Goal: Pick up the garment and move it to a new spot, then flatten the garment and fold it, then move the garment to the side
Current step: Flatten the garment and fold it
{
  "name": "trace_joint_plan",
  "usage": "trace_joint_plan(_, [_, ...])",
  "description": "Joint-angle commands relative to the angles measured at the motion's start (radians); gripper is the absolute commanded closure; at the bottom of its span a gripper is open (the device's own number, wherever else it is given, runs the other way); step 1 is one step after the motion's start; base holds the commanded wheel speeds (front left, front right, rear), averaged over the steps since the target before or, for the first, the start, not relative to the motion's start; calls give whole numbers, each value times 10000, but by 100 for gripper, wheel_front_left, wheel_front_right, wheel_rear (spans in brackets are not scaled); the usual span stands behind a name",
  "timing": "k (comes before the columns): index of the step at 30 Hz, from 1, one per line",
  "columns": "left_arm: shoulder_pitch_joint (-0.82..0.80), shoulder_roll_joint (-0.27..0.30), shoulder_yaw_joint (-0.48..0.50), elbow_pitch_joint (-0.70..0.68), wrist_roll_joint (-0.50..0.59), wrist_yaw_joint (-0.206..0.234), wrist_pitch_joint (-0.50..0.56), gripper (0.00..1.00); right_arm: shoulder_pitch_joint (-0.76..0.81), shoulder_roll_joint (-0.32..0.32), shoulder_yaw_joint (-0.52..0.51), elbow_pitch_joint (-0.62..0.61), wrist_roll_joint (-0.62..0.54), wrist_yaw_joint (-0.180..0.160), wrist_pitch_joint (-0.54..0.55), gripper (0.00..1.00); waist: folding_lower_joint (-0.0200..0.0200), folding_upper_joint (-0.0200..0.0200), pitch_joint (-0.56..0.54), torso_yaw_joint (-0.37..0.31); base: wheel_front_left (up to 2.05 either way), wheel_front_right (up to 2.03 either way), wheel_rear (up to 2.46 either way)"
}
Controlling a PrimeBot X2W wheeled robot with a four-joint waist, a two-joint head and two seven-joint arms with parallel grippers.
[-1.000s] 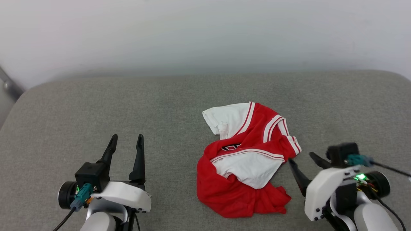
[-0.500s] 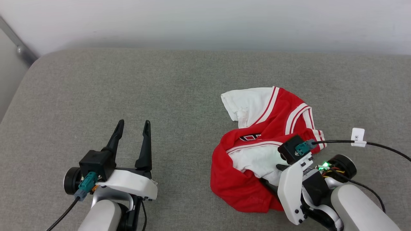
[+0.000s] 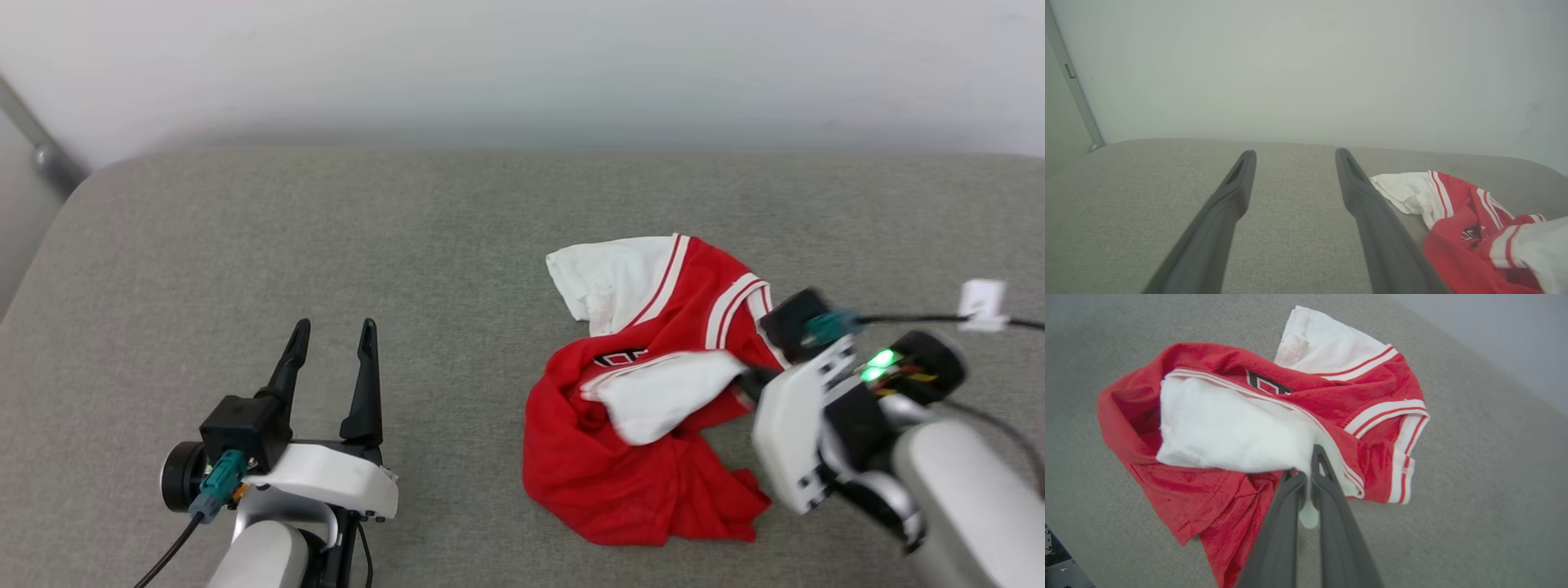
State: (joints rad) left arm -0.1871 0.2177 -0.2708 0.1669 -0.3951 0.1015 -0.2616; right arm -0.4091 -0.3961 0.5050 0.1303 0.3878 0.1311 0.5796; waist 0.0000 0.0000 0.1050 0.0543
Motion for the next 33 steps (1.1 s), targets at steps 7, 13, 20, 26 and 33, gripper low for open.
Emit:
trace_joint_plan(7, [327,-140,108,-26,127,-83,-37,0,754,-573,-2477,-281,-602,-7,-65,100,0,0,-373,-501,0,0,0])
trace_joint_plan(13, [408,-189,184,25,178,-139,-37,0,2481,-127,-4704,222,-882,-7,-123,100,0,0,-400,-674,0,0,0])
trace_joint_plan(20, [397,-193,164,141,211,-212,-37,0,4047,949,-5540,2108,-843,-7,-1260,22,0,0,-483,-696,0,0,0])
trace_joint_plan(26, [620,-105,128,244,198,-175,-36,0,4420,1488,-6199,2655,-1056,-7,-3039,0,0,0,-832,-767,0,0,0])
trace_joint_plan(33, [926,-40,95,237,107,-120,38,0,4959,1768,-6975,1718,-1312,-5,-4348,0,0,0,-1166,-809,0,0,0])
